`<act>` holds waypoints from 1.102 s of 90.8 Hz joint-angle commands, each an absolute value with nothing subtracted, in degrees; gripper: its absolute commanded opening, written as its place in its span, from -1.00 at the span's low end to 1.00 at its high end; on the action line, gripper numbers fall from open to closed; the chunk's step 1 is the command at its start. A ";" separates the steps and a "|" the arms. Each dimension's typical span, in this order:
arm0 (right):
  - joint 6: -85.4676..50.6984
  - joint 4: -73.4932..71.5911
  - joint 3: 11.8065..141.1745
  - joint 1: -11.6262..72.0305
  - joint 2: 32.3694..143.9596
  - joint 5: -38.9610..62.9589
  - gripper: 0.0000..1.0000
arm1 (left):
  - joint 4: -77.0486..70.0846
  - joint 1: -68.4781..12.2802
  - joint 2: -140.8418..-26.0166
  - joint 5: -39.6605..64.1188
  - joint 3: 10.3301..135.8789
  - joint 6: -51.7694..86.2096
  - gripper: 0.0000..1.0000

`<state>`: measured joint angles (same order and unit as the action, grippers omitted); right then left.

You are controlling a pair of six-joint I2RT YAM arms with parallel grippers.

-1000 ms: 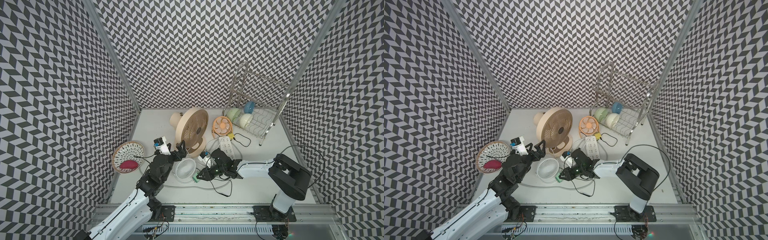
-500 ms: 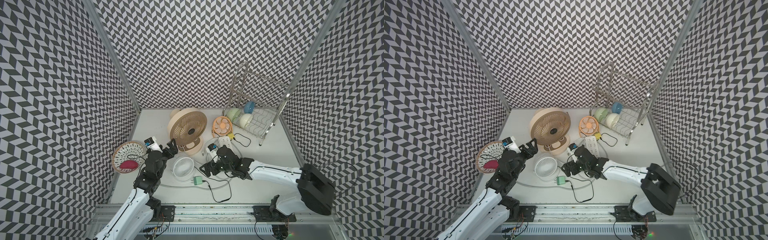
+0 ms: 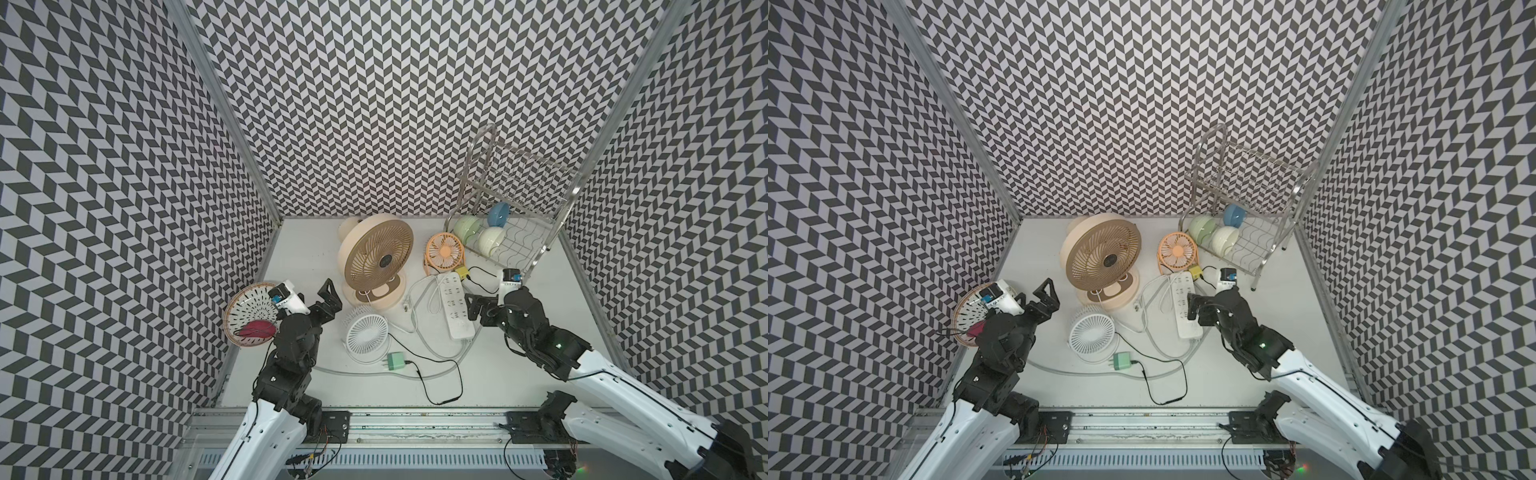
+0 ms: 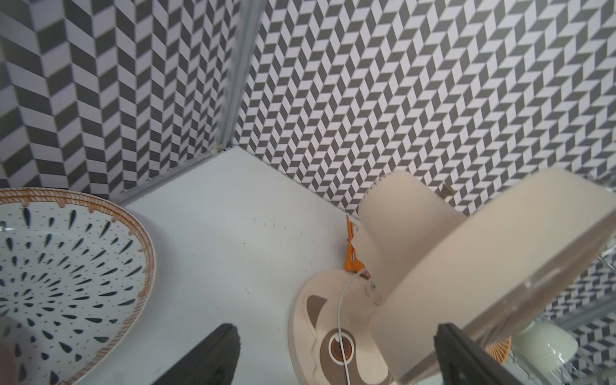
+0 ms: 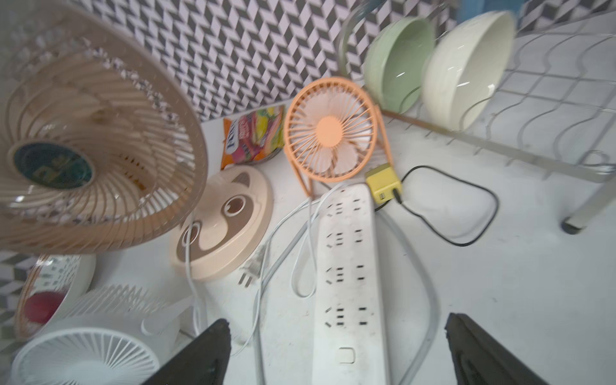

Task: Unplug the desk fan from the power strip
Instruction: Reset both arms

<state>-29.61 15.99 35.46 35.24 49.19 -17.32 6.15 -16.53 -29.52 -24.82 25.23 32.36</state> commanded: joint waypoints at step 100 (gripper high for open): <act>-0.15 -77.72 5.44 2.48 77.84 -6.37 0.99 | -72.36 -1.80 -89.11 -13.79 13.98 2.79 1.00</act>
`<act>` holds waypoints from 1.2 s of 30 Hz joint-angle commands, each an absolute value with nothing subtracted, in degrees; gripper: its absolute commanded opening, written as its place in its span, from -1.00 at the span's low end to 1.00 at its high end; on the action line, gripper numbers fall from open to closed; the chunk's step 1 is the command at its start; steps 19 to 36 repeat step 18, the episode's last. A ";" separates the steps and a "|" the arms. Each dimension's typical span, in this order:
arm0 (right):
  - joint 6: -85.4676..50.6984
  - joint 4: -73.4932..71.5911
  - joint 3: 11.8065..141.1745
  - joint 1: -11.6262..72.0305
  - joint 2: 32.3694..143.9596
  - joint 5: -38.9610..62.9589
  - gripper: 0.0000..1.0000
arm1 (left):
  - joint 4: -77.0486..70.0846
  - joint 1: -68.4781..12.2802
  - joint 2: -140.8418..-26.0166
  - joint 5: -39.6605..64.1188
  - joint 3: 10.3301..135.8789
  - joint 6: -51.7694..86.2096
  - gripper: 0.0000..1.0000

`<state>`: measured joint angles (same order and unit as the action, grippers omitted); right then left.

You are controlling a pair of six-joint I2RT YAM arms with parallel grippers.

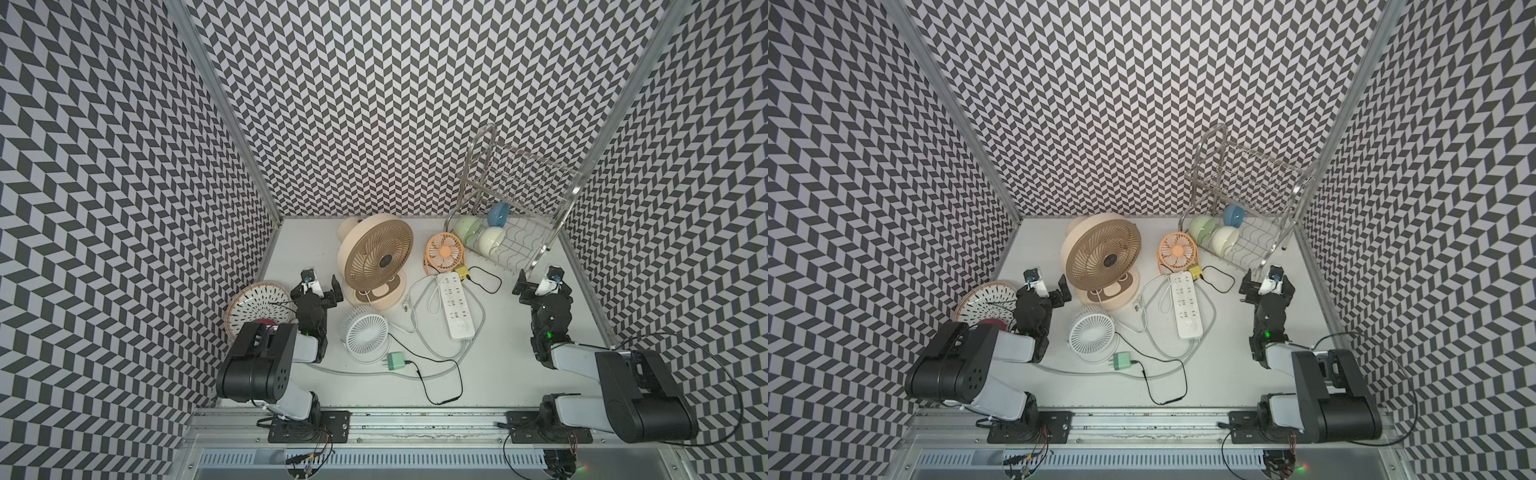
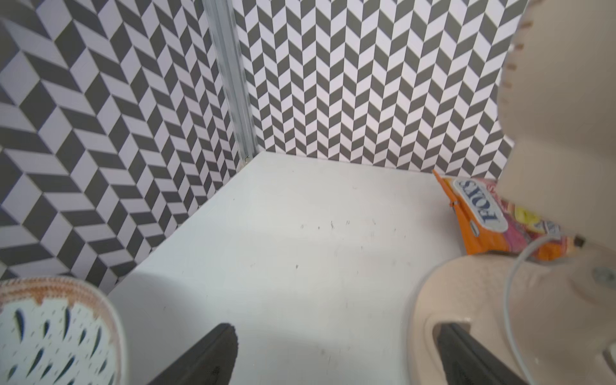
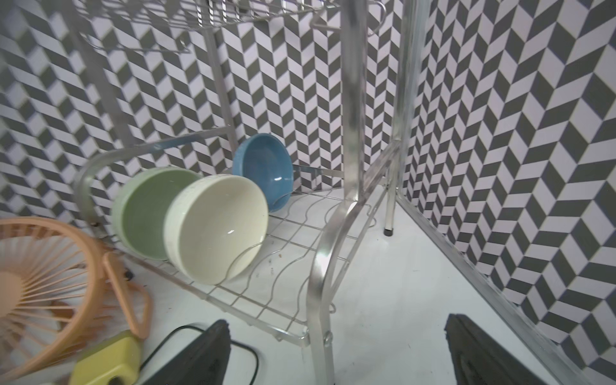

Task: Unplug the desk fan from the power strip
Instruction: Reset both arms

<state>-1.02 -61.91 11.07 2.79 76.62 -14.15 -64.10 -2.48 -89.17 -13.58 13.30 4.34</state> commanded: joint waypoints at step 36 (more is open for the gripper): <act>-2.24 -76.69 11.98 2.24 88.71 -9.87 0.99 | -72.05 -2.50 -88.59 -15.54 13.74 2.44 1.00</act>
